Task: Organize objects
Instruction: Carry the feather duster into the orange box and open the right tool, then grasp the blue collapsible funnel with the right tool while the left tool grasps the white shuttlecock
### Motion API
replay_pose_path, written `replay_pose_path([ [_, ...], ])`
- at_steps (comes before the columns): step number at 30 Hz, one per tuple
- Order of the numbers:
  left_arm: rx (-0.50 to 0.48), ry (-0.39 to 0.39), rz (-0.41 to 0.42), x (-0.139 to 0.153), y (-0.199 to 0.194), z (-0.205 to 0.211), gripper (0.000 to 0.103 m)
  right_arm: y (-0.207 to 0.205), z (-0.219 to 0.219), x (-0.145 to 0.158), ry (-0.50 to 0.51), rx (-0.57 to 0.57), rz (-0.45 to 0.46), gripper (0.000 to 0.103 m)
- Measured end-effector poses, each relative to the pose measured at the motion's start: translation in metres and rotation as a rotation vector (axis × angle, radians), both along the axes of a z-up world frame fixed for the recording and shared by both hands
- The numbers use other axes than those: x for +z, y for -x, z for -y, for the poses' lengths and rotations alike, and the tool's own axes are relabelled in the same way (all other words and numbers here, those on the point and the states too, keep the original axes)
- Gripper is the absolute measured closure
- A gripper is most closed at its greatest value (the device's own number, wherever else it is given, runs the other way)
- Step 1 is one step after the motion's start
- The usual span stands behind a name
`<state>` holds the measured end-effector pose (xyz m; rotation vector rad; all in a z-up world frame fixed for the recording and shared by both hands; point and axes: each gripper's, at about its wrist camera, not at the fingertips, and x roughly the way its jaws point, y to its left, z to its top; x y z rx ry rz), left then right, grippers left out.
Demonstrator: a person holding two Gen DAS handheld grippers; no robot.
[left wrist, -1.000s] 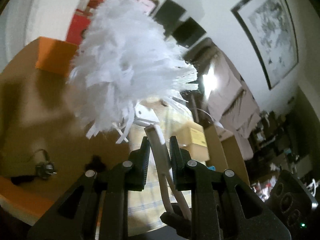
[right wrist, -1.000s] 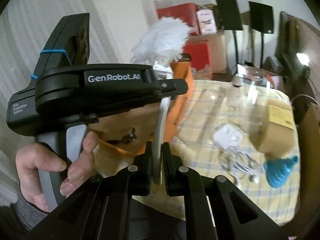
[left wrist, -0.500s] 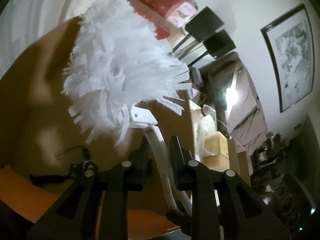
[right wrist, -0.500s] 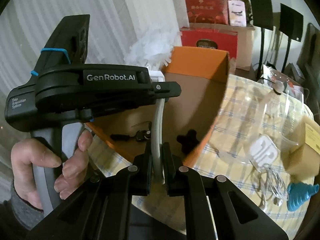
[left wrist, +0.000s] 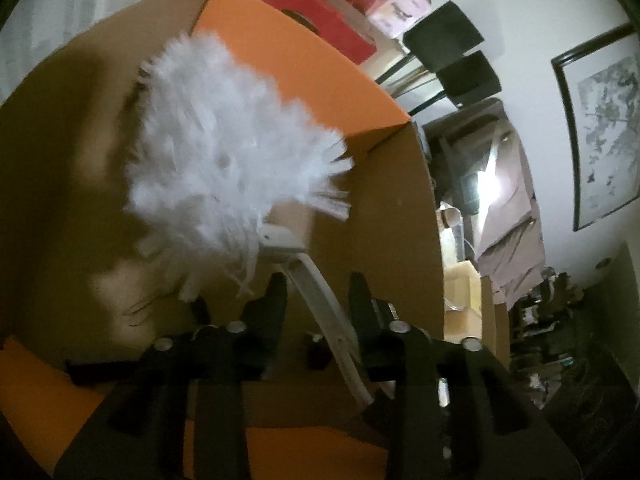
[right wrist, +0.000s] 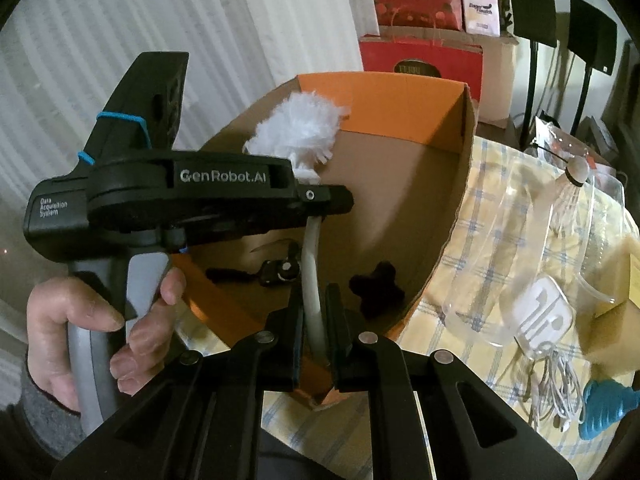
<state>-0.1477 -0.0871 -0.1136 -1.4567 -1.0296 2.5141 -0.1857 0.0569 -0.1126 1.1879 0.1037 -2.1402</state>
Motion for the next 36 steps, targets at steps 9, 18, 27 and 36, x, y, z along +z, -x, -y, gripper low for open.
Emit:
replay_pose_path([
  [9, 0.078, 0.077, -0.028, 0.016, -0.023, 0.007, 0.035, 0.004, 0.004, -0.003, -0.033, 0.008, -0.013, 0.091],
  [18, 0.057, 0.218, -0.082, 0.048, -0.032, -0.013, 0.017, -0.012, -0.012, 0.014, 0.003, -0.011, -0.035, 0.080],
  [27, 0.062, 0.357, -0.100, 0.062, -0.040, -0.031, 0.010, -0.020, -0.053, 0.037, -0.016, -0.128, -0.092, 0.064],
  [36, 0.023, 0.470, -0.142, 0.080, -0.053, -0.056, 0.003, -0.023, -0.095, 0.052, 0.005, -0.253, -0.122, 0.046],
])
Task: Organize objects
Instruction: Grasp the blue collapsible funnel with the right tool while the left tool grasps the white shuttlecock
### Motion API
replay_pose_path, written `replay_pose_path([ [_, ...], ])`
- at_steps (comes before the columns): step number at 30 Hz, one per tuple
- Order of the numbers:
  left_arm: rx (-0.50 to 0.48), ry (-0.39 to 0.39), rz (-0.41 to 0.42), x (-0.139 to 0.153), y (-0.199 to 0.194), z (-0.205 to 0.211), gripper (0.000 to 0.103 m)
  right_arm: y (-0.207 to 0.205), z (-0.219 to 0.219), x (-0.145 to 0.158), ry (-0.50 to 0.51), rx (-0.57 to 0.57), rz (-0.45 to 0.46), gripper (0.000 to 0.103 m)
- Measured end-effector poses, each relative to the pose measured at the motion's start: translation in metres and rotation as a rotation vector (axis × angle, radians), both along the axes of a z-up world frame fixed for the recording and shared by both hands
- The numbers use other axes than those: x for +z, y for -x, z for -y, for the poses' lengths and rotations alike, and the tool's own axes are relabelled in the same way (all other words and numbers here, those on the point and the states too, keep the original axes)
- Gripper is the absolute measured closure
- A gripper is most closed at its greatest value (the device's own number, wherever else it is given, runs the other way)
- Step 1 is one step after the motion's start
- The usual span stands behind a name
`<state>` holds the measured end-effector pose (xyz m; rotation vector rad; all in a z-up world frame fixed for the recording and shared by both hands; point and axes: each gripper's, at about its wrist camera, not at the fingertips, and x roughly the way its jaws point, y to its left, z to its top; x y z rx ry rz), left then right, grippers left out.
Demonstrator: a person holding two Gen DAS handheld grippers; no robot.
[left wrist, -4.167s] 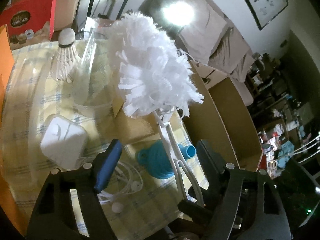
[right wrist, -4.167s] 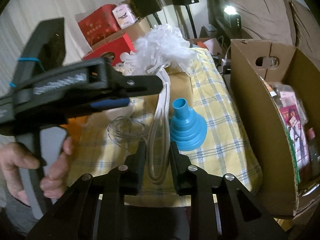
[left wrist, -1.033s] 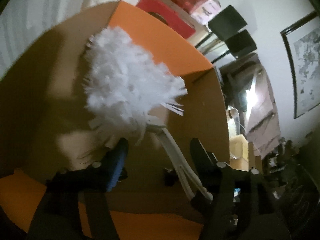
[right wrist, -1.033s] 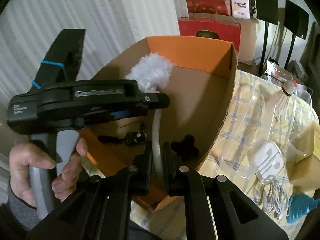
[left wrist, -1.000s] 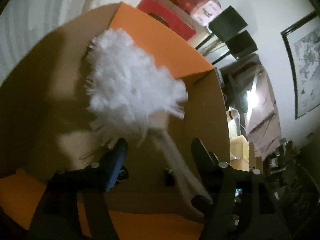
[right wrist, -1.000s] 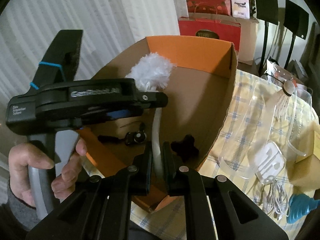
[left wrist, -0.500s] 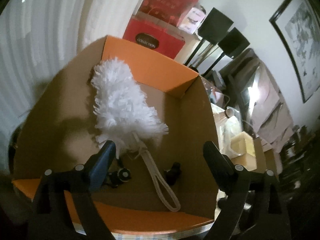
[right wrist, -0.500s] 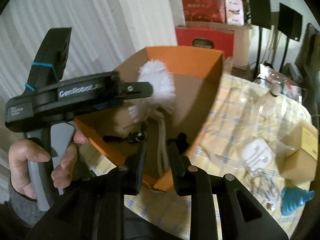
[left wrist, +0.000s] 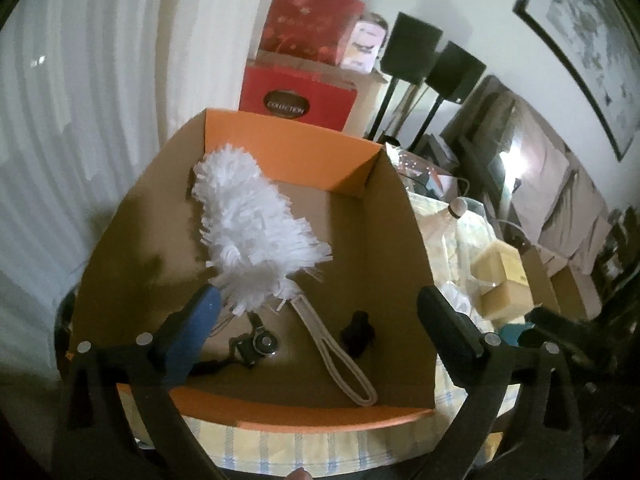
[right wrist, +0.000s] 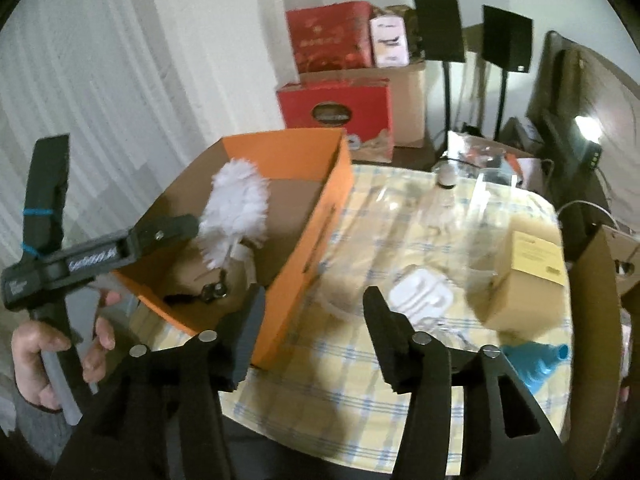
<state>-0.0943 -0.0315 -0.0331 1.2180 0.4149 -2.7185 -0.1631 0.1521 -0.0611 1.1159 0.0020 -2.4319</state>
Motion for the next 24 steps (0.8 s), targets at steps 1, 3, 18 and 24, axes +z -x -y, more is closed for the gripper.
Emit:
replay_pose_path([
  [1, -0.001, 0.017, -0.003, 0.002, -0.001, -0.003, 0.003, -0.001, -0.003, 0.002, 0.003, -0.010, -0.004, 0.043],
  [3, -0.007, 0.062, -0.001, 0.005, -0.003, -0.011, 0.003, -0.003, -0.010, 0.004, 0.008, -0.029, -0.016, 0.030],
  [18, -0.086, 0.090, -0.025, 0.018, -0.004, -0.053, 0.000, -0.016, -0.073, 0.014, 0.020, -0.170, -0.063, 0.011],
  [24, -0.153, 0.055, -0.031, 0.014, -0.001, -0.077, 0.000, -0.022, -0.117, 0.019, 0.047, -0.251, -0.068, 0.011],
])
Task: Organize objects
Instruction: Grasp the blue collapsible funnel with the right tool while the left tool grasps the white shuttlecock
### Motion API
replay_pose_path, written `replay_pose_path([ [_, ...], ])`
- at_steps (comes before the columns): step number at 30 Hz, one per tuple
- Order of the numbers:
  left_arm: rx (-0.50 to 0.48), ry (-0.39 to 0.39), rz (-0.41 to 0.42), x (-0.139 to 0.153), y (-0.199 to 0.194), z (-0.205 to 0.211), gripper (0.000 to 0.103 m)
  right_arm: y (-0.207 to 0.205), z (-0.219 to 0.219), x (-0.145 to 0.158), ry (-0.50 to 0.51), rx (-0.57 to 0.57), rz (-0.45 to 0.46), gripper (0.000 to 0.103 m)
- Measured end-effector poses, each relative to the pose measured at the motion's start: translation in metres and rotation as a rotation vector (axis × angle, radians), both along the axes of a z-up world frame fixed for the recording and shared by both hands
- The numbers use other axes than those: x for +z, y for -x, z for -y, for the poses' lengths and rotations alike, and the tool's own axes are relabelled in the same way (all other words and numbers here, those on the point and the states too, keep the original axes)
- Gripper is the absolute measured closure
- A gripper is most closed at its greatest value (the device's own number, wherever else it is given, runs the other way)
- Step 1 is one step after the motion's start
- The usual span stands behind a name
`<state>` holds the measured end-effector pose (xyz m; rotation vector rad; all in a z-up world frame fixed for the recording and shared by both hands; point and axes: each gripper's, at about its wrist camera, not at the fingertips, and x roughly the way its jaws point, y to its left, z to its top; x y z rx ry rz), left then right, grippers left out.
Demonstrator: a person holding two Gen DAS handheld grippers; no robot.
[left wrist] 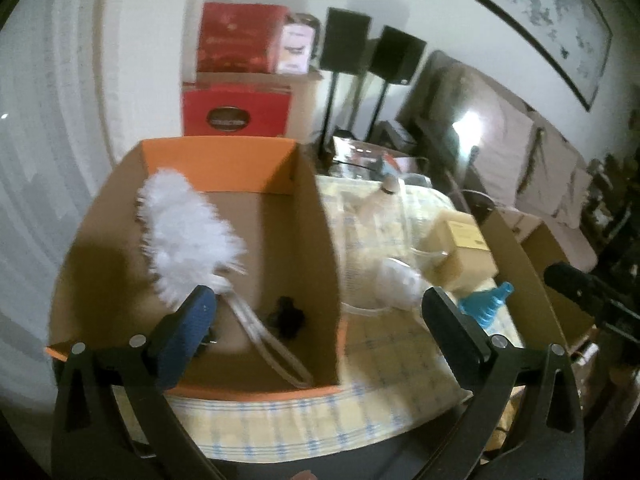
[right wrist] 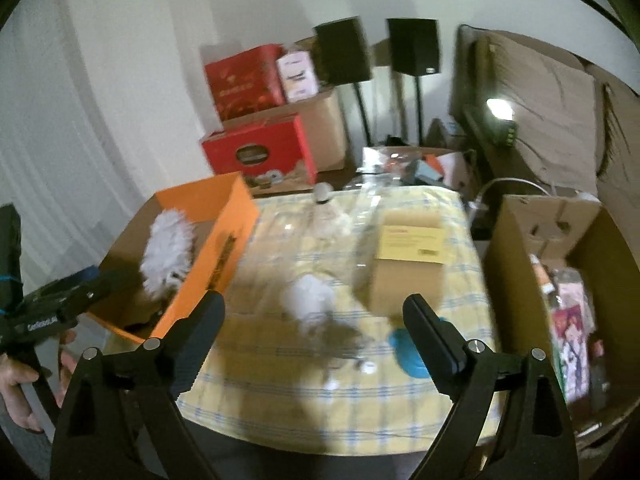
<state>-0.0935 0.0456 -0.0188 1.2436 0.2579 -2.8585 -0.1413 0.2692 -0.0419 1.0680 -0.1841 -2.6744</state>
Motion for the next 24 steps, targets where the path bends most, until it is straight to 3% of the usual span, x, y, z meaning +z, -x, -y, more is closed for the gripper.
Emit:
replay_pose_path([
  [9, -0.048, -0.012, 0.024, -0.016, 0.011, -0.033, 0.000, -0.010, -0.050, -0.006, 0.005, -0.095, 0.016, 0.011],
  [24, -0.101, 0.012, 0.041, -0.020, 0.048, -0.065, 0.000, -0.007, -0.074, -0.035, -0.003, -0.137, 0.059, 0.012],
])
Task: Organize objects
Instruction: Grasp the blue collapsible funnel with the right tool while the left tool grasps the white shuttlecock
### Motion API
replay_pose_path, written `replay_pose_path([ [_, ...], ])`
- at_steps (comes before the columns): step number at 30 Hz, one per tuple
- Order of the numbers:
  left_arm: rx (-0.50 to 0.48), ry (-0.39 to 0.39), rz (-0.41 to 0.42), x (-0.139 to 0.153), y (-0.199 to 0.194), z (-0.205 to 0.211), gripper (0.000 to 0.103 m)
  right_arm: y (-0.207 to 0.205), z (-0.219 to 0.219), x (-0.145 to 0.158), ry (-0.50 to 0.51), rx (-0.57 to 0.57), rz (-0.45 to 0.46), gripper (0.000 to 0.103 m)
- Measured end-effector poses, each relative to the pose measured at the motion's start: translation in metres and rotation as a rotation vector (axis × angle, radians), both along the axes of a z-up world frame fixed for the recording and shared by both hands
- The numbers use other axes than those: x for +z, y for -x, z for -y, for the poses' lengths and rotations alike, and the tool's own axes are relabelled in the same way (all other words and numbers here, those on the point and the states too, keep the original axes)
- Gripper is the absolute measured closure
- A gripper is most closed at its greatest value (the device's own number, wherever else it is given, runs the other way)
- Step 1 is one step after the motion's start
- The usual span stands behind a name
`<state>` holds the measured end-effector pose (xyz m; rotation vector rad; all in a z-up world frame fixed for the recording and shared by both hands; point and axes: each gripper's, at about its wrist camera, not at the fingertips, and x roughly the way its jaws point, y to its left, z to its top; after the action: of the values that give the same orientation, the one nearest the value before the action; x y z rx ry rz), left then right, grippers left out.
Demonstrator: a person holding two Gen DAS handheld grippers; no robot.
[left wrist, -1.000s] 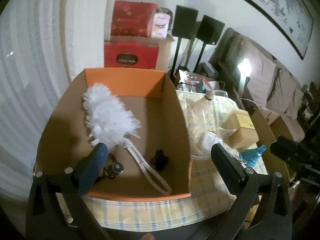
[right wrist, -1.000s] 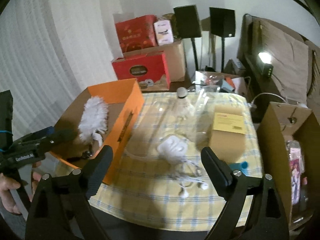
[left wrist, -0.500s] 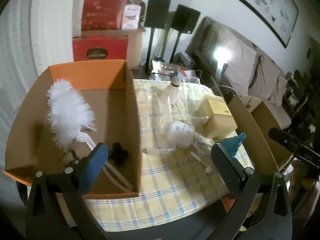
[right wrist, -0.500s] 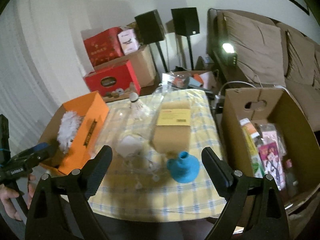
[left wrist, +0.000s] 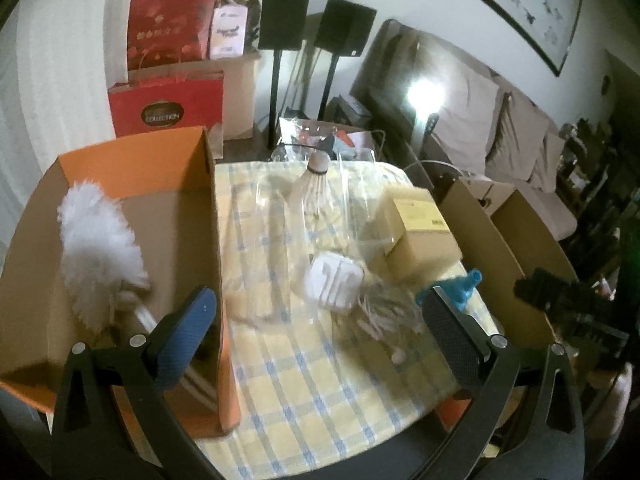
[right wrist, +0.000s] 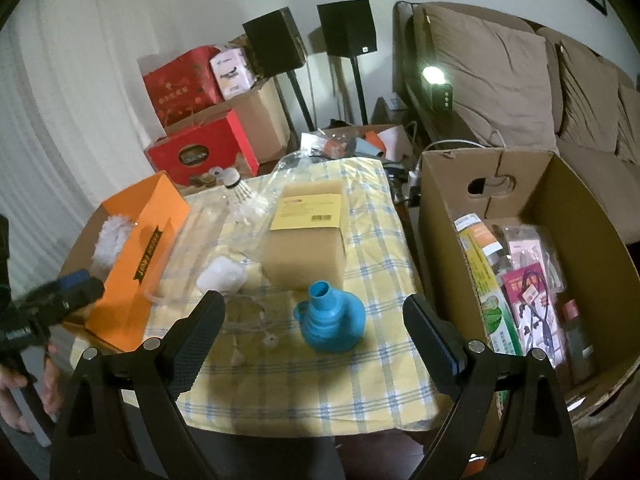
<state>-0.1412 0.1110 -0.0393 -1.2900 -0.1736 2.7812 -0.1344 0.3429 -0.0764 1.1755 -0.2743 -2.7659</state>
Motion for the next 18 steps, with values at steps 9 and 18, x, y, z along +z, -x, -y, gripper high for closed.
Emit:
replay_pose_path([
  [9, 0.024, -0.009, 0.069, 0.005, 0.070, -0.004, 0.000, 0.018, 0.002, -0.026, -0.038, 0.010, 0.057, 0.032],
  [18, 0.074, 0.048, 0.115, -0.007, 0.140, -0.008, 0.000, 0.036, 0.006, -0.047, -0.045, 0.024, 0.097, 0.046],
])
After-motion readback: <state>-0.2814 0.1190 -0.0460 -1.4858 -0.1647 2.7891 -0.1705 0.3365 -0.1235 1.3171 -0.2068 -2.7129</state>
